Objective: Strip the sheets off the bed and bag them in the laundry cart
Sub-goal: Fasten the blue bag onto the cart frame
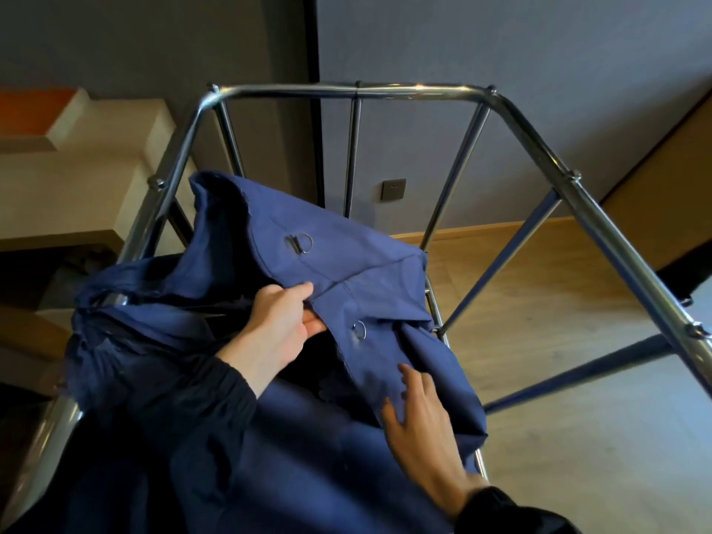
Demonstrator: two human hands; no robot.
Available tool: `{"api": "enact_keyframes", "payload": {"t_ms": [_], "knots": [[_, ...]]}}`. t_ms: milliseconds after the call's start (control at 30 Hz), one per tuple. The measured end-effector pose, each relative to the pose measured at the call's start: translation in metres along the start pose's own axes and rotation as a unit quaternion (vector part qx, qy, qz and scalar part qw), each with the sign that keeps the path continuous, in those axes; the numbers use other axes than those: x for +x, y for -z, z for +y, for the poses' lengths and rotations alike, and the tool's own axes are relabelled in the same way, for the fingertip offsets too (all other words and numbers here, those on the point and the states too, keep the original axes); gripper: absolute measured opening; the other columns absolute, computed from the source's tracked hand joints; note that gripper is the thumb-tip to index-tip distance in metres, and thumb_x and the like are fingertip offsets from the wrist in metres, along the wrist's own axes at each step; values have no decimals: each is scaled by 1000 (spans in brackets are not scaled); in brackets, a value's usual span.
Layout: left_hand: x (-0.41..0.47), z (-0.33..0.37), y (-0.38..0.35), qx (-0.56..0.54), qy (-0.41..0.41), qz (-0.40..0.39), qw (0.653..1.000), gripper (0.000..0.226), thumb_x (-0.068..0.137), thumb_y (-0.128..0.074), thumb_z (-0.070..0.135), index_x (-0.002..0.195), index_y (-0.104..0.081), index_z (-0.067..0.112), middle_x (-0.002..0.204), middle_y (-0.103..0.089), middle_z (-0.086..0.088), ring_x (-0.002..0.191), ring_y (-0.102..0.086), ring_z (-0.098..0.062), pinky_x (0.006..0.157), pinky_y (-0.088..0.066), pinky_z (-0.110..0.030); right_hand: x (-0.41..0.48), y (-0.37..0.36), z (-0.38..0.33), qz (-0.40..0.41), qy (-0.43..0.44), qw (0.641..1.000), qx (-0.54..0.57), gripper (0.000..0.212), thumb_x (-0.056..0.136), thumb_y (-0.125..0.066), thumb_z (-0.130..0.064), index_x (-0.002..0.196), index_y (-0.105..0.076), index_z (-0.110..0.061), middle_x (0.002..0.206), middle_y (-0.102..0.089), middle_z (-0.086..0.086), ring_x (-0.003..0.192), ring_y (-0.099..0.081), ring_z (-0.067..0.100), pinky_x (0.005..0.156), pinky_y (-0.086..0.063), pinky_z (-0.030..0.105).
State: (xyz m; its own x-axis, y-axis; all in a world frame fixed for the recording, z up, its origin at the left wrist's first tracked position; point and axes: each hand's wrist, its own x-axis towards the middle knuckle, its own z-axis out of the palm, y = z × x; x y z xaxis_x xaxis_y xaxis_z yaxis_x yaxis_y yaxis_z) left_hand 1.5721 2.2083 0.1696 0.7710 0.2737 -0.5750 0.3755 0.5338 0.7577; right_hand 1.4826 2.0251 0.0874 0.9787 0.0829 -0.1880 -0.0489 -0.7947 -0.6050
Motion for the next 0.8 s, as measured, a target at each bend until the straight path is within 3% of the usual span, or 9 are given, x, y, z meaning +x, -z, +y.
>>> {"api": "enact_keyframes", "payload": {"t_ms": [100,167,267,400,467,567,633,700,800], "knots": [[0,1,-7,-17,18,-23,999,22,98,-41,-2,93,-61,4,70,-72,-9,59,-71,-20,47,-56,-31,3,-14,-11,-43,-11,998,-50,61,88,-52,-56,135,-37,-20,128,-43,2,117,-53,27,86,-43,38],[-1,0,-12,-21,22,-32,999,23,99,-39,-2,94,-61,4,70,-72,-10,59,-71,-21,47,-56,-32,14,-20,-23,-17,-31,996,-76,54,86,-53,-59,123,-44,-19,119,-46,4,110,-54,31,81,-44,39],[-2,1,-19,-32,32,-48,998,23,100,-36,-1,101,-59,2,84,-68,-15,65,-70,-23,52,-57,-37,29,-29,-33,60,44,995,-72,24,87,-50,-34,87,-58,-12,94,-56,11,87,-59,38,66,-45,42],[-4,4,-19,31,13,-138,990,20,101,-38,8,101,-58,7,94,-66,-10,85,-65,-22,76,-53,-37,42,-16,-22,85,77,992,48,29,82,-54,-19,55,-44,-19,56,-49,6,52,-49,26,54,-26,36],[-12,-1,-12,143,-11,-170,975,15,99,-45,11,93,-58,15,94,-63,-4,91,-60,-20,86,-45,-35,53,6,-26,61,62,982,169,39,86,-60,-15,53,-40,-23,50,-41,-6,53,-37,14,53,-26,34],[-20,-19,3,276,-35,-209,937,14,96,-53,9,91,-61,19,95,-64,0,91,-58,-13,80,-43,-22,68,40,-34,36,31,934,353,37,90,-59,2,57,-55,-14,45,-49,-10,46,-40,3,47,-35,26],[-20,-31,12,308,-65,-259,913,18,92,-59,7,99,-65,23,104,-70,3,98,-64,-8,84,-47,-15,72,52,-36,23,25,913,407,32,92,-54,4,62,-61,-6,50,-57,-5,49,-48,9,47,-39,22],[-16,-44,14,316,-89,-274,904,26,86,-67,9,108,-64,23,110,-70,5,106,-64,-8,92,-48,-21,72,51,-34,3,15,907,421,25,94,-53,2,71,-63,3,60,-62,9,58,-52,20,51,-42,28],[-18,-59,10,354,-104,-241,898,36,82,-72,8,116,-61,13,109,-68,5,101,-63,-6,84,-48,-12,71,35,-25,-32,-38,873,484,20,96,-51,-4,87,-61,10,77,-63,24,68,-58,28,57,-48,31]]}}
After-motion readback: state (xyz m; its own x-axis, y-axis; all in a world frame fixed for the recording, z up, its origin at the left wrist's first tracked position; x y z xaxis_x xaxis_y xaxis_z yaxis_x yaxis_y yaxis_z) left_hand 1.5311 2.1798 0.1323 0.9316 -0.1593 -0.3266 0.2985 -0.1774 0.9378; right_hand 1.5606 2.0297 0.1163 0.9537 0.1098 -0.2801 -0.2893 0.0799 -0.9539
